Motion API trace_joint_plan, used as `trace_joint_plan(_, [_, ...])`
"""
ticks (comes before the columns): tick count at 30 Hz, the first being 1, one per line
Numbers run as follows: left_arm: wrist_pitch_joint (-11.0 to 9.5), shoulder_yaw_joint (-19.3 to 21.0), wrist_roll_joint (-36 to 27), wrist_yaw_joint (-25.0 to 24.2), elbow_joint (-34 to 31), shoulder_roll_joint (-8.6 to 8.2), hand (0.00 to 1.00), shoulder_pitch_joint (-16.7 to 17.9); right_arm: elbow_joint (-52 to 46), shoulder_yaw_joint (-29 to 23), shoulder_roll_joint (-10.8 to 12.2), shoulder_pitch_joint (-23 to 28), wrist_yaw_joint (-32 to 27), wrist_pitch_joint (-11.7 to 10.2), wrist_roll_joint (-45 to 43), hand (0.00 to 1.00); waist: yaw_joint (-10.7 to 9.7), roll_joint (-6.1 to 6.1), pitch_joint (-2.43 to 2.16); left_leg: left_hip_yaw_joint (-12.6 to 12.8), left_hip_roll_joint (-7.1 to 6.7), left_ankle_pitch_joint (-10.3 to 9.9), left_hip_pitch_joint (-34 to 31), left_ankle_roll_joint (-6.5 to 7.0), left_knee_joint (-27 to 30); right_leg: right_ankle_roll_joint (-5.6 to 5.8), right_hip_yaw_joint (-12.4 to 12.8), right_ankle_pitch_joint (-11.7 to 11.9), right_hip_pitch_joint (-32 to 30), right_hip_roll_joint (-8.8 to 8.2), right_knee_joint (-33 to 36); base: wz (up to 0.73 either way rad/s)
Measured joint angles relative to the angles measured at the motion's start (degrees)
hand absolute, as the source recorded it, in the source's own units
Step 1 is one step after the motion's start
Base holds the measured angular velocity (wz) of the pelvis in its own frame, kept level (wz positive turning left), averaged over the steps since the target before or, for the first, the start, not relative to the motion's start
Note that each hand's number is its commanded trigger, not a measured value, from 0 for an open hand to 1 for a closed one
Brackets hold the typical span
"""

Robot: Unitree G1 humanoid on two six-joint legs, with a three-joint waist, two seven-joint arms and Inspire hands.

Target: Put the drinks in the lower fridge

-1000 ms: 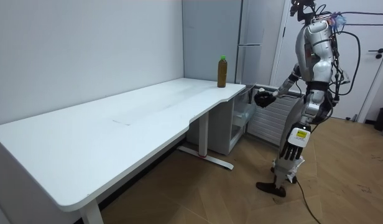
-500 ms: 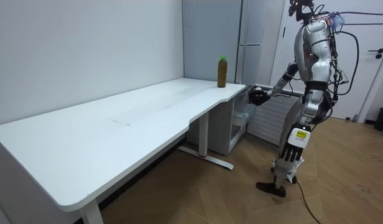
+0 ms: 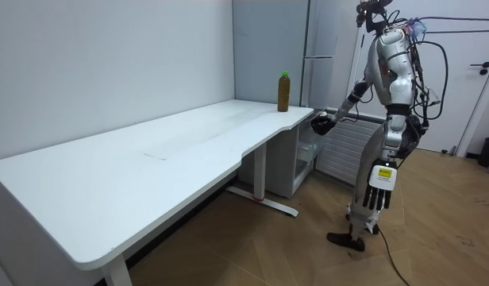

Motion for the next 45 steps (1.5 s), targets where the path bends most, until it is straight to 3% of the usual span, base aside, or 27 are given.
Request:
trace_joint_plan(9, [1.29,-0.71,0.08,0.99,0.07,-0.18,0.00,-0.16,1.43,0.00,-1.07,-3.15,-5.50,0.17,-1.13,1.00,0.06,-0.06,0.05,0.32,-0.66,-0.04,0.00,0.09,0.08,0.29,0.07,-1.13,-0.49,-1.10,1.66,0.04])
trace_joint_plan(10, [1.30,-0.79,0.08,1.04,0.07,-0.18,0.00,-0.16,1.43,0.00,-1.07,-3.20,-5.69,0.18,-1.23,0.84,0.08,-0.06,0.05,0.32,-0.64,-0.04,0.00,0.09,0.08,0.30,0.13,-1.19,-0.50,-1.05,1.67,0.00])
trace_joint_plan(11, [1.29,-1.20,0.07,1.11,0.06,-0.17,0.00,-0.16,1.43,0.00,-1.07,-3.29,-5.96,0.19,-1.45,0.56,0.10,-0.06,0.05,0.32,-0.60,-0.04,0.04,0.09,0.08,0.29,0.18,-1.20,-0.49,-0.98,1.67,0.00])
trace_joint_plan(12, [1.30,-1.37,0.08,1.11,0.06,-0.19,0.00,-0.16,1.43,0.01,-1.07,-3.33,-6.02,0.26,-1.56,0.00,0.12,-0.06,0.05,0.34,-0.56,-0.04,0.08,0.09,0.08,0.27,0.22,-1.21,-0.48,-0.94,1.70,0.00])
trace_joint_plan(45, [1.18,-1.62,0.52,0.97,-0.02,-0.17,0.00,-1.18,1.44,0.50,-1.83,-4.51,-7.00,0.14,-5.00,0.00,0.06,-0.55,0.27,0.91,-0.31,-0.04,0.32,0.09,-0.07,0.11,0.59,-1.10,-0.46,-0.70,1.51,0.00])
